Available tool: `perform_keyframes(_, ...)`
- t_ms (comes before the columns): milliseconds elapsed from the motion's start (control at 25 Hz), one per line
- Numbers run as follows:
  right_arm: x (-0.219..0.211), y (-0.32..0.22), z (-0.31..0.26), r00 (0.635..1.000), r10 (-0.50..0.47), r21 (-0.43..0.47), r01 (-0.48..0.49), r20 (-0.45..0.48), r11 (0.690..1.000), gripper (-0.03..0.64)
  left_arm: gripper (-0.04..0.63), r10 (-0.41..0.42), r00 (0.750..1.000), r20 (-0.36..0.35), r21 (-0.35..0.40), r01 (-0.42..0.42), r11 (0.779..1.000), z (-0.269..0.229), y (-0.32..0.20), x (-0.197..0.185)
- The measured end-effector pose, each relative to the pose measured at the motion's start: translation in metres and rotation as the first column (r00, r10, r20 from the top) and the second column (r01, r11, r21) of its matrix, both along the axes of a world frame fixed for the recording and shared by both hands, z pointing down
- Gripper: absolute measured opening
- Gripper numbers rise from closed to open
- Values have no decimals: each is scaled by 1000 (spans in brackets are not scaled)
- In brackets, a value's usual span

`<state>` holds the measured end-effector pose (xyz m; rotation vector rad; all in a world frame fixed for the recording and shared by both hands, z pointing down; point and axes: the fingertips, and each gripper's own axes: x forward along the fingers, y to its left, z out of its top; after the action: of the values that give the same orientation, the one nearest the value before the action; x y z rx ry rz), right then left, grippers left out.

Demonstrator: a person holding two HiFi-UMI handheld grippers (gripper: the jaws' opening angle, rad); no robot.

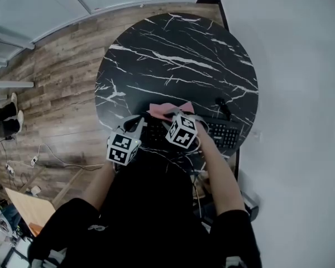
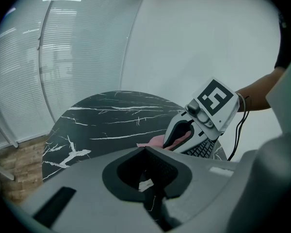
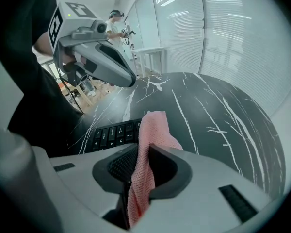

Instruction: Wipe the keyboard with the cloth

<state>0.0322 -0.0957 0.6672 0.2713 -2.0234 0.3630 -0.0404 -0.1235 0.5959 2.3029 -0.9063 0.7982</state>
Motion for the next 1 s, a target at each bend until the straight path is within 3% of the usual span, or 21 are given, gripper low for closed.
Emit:
perform_keyframes(520, 52, 12, -2, 1000, 22, -11, -22, 0, 1000, 112, -2, 47, 999, 6, -4, -47, 999, 1, 11, 51)
perform_keyframes(1000, 112, 23, -3, 998, 62, -10, -62, 7, 998, 114, -2, 69, 998, 8, -7, -69, 998, 5, 21, 105)
